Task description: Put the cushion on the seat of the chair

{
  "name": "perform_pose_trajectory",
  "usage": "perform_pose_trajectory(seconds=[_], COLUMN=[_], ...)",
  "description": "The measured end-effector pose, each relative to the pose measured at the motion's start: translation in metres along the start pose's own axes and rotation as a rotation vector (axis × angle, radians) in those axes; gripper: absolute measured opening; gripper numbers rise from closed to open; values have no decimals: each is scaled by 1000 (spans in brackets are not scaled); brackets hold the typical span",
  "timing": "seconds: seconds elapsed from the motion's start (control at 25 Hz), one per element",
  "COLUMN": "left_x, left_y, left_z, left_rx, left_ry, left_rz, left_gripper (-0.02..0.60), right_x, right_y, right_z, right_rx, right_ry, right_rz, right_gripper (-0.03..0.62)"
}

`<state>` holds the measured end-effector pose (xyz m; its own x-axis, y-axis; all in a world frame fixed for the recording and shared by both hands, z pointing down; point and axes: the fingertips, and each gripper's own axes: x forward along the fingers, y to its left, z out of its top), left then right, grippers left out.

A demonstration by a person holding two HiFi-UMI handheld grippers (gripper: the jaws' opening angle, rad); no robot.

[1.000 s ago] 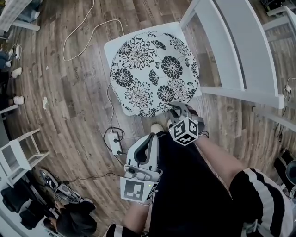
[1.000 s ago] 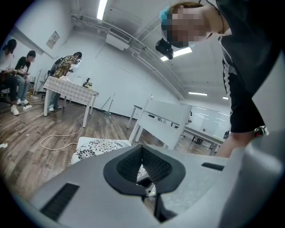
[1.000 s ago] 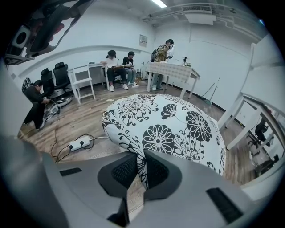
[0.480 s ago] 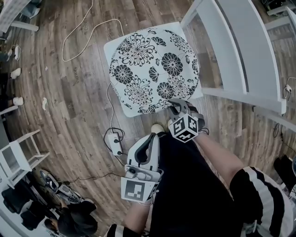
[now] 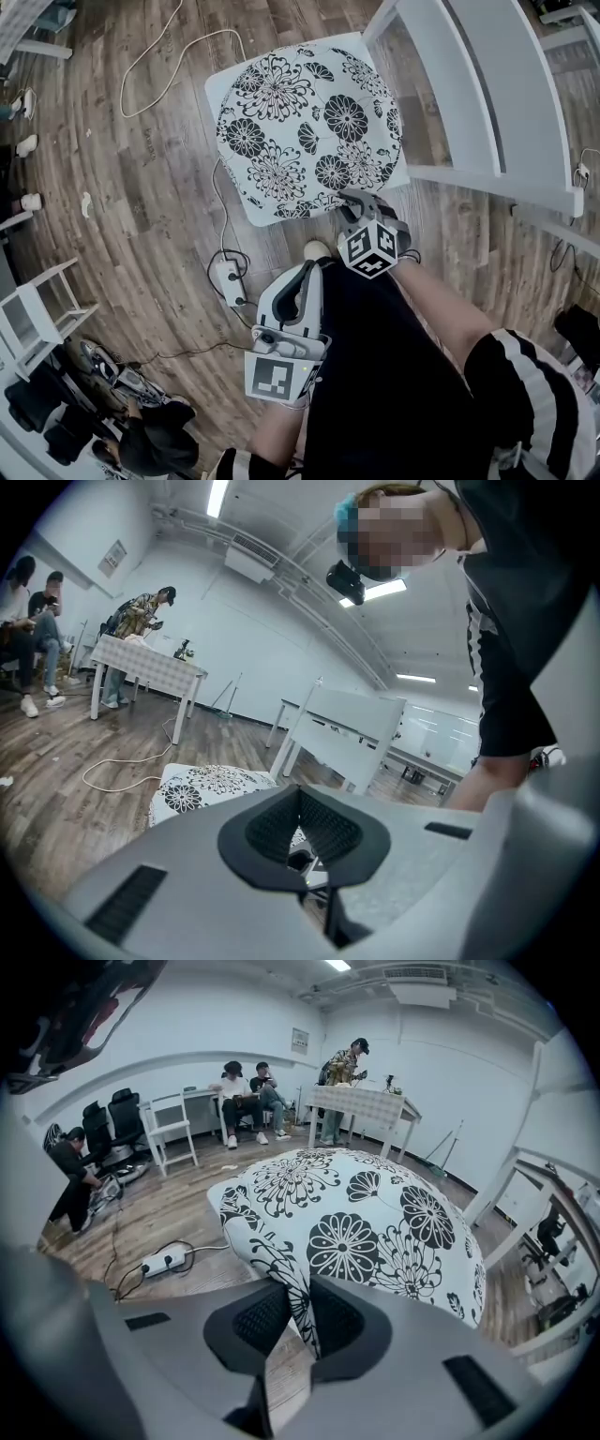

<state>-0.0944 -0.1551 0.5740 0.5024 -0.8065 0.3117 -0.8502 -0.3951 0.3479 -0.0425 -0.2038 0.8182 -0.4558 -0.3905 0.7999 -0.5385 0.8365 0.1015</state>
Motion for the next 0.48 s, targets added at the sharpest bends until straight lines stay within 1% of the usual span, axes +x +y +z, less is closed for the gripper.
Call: perform_pose_trajectory(seconds=[0.12,0.28,0.48], left_x=[0,-1,-3], left_y=[-2,-1,-2], left_z=[2,-1,-2], left_rx=[-3,1,8], left_ry=[-10,1,9], left_rz=[-10,-9,-23], left_gripper=[3,3,3], right_x=[0,-1,-8], right_y=[2,5,11], right_z=[0,-1,4], right_rx=[4,1,-9], right_ry=[-3,-9,-32], right_rz=[12,36,66], right_gripper=[58,91,161])
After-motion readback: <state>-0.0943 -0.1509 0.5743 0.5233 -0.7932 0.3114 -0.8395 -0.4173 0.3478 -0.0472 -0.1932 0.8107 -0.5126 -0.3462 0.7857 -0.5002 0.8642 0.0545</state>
